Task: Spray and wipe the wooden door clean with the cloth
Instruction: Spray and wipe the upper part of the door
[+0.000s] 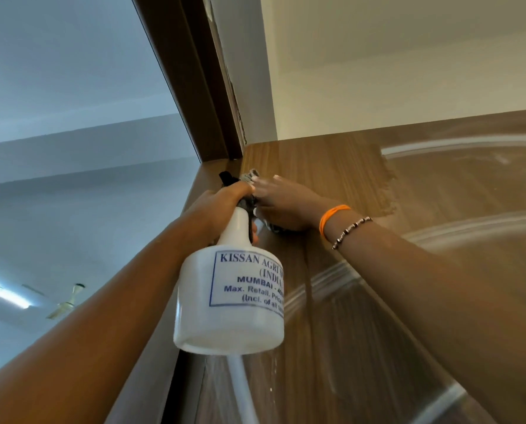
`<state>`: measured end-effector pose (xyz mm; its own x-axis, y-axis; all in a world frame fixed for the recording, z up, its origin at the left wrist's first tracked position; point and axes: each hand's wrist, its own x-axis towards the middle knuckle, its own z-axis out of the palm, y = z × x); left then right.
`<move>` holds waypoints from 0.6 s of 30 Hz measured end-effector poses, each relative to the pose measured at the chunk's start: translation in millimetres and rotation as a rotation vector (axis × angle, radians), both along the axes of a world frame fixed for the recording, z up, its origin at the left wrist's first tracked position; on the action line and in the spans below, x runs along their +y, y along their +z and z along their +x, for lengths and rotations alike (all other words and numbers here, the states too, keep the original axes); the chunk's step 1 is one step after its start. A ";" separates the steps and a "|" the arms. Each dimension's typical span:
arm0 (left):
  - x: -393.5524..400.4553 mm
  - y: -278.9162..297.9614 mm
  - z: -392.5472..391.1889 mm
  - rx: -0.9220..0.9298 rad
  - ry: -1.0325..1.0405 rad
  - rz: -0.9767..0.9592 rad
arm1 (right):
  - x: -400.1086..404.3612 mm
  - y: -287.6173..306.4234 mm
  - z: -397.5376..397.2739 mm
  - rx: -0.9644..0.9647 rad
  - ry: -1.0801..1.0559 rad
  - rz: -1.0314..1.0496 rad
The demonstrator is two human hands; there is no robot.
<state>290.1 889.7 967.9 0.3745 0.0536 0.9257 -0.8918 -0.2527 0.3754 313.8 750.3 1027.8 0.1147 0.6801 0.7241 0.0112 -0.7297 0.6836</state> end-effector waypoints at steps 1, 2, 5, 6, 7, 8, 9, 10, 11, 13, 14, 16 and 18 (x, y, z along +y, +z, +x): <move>0.4 -3.8 -1.4 0.000 -0.013 0.023 | -6.9 -6.4 -3.2 -0.011 0.003 -0.010; -0.1 -7.3 -1.6 0.001 -0.023 0.047 | -16.9 -9.0 -2.5 -0.042 -0.030 0.014; -0.7 -14.9 -7.0 -0.004 0.002 0.076 | -58.8 -6.0 -3.9 -0.078 0.022 0.240; 0.2 -15.4 -8.3 -0.017 0.014 0.079 | -74.2 -3.6 -3.3 -0.089 0.036 0.364; 0.3 -16.0 -11.7 -0.018 0.024 0.083 | -86.0 -5.2 -2.1 -0.109 0.017 0.471; 0.6 -14.1 -12.0 -0.023 0.034 0.089 | -94.8 -5.5 -2.1 -0.127 -0.009 0.562; -0.6 -14.0 -14.9 -0.023 0.038 0.098 | -99.6 -7.3 -3.5 -0.109 -0.002 0.623; -1.7 -14.4 -18.6 -0.027 0.037 0.107 | -97.9 -8.4 -3.6 -0.087 0.014 0.658; -3.2 -14.5 -21.9 -0.023 0.034 0.114 | -89.8 -11.0 -6.6 -0.069 0.040 0.661; -4.1 -9.6 -23.3 -0.016 0.017 0.108 | -66.0 -15.5 -8.0 -0.094 0.060 0.514; -4.8 -9.8 -24.9 -0.021 0.018 0.099 | -51.1 -17.3 -5.8 -0.112 0.065 0.391; -7.2 -14.3 -29.4 -0.045 0.018 0.067 | -20.1 -24.3 -1.4 -0.075 0.103 0.135; -9.7 -17.8 -31.5 -0.053 -0.004 0.028 | 0.5 -32.0 3.6 -0.008 0.147 0.018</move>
<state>258.6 880.0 950.1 0.3254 0.0262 0.9452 -0.9110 -0.2592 0.3208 317.4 750.7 995.8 0.0091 0.6763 0.7366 0.1135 -0.7326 0.6712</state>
